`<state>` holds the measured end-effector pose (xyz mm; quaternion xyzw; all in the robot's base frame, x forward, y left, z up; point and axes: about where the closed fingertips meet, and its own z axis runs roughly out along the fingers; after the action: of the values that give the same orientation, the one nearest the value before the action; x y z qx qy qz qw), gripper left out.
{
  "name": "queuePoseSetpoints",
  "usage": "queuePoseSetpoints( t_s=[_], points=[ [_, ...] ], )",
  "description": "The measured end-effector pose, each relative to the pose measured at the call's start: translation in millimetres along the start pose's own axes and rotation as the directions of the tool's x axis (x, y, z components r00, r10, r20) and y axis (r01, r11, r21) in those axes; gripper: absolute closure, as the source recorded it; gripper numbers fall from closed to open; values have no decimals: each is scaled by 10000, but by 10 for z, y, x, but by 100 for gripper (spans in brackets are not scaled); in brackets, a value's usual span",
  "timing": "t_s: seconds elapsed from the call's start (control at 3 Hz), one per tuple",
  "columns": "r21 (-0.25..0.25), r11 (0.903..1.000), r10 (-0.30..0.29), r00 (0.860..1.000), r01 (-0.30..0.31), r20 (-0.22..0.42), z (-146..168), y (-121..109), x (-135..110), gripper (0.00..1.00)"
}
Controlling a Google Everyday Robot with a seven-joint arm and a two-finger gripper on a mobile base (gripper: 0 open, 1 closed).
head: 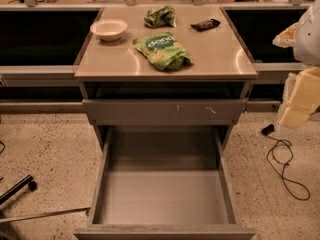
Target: Place green rice chip bag into middle drawer
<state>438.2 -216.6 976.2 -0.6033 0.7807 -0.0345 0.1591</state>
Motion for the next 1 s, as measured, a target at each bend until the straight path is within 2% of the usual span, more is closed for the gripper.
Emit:
queuePoseSetpoints(
  t_s=[0.33,0.67,1.0],
  points=[
    [76,10000,4,10000,-4,33,-8,-10,-7,0],
    [69,9989,-474,9965,470,692,173,-332,-178,0],
    [-101,9956,-899,9808,930,1731,516,-914,-521,0]
  ],
)
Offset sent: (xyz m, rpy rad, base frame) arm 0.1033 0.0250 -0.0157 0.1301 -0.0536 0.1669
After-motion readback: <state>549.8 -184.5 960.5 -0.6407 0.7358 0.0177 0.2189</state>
